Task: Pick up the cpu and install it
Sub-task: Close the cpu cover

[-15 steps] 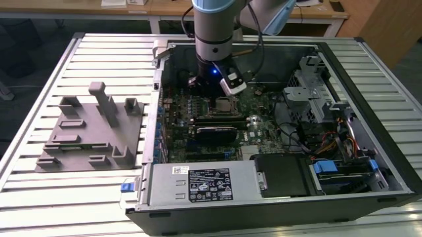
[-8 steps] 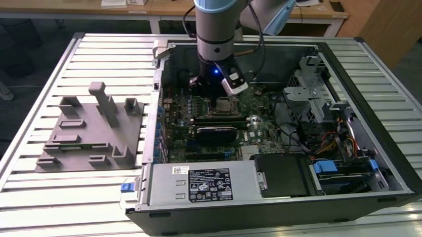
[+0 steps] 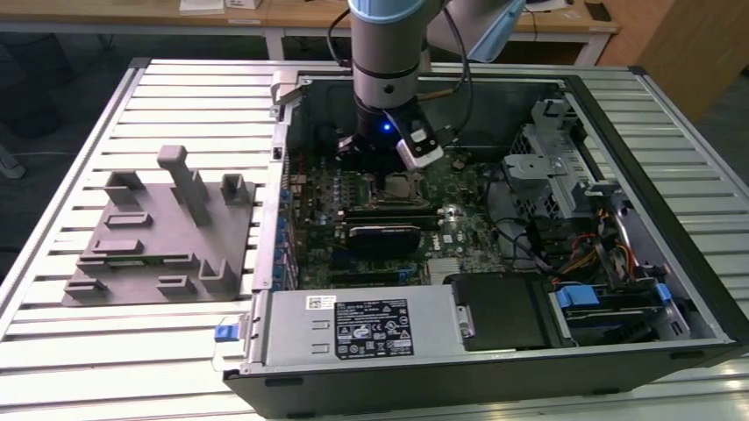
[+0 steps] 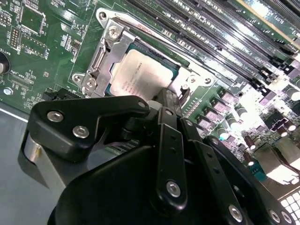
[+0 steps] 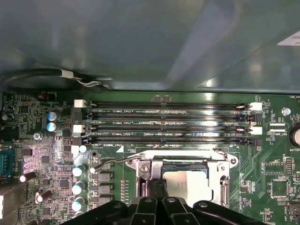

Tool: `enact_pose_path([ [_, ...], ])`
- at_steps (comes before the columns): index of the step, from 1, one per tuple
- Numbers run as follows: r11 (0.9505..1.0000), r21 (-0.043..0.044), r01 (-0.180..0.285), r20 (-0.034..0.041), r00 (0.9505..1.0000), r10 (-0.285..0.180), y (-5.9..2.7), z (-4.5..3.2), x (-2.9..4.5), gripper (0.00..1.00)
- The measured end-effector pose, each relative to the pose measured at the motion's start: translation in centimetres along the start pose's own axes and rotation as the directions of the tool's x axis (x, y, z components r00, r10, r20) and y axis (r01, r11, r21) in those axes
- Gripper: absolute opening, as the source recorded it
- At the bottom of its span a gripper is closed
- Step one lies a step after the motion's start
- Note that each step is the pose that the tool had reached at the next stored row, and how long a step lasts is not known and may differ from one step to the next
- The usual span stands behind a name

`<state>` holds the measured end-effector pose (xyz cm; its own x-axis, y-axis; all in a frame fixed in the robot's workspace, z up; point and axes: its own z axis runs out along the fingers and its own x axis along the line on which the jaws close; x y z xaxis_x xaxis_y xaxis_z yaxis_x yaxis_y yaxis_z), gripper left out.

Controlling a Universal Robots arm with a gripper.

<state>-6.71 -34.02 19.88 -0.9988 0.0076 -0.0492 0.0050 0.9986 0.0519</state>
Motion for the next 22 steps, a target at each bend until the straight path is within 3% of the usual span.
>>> enact_pose_path([
  [8,1.0000,-0.0002,0.000,0.0001,1.0000,0.000,0.03,-0.49,-0.03,0.11],
  [22,1.0000,-0.0001,0.000,0.0000,1.0000,0.000,0.15,-2.91,-0.15,0.11],
])
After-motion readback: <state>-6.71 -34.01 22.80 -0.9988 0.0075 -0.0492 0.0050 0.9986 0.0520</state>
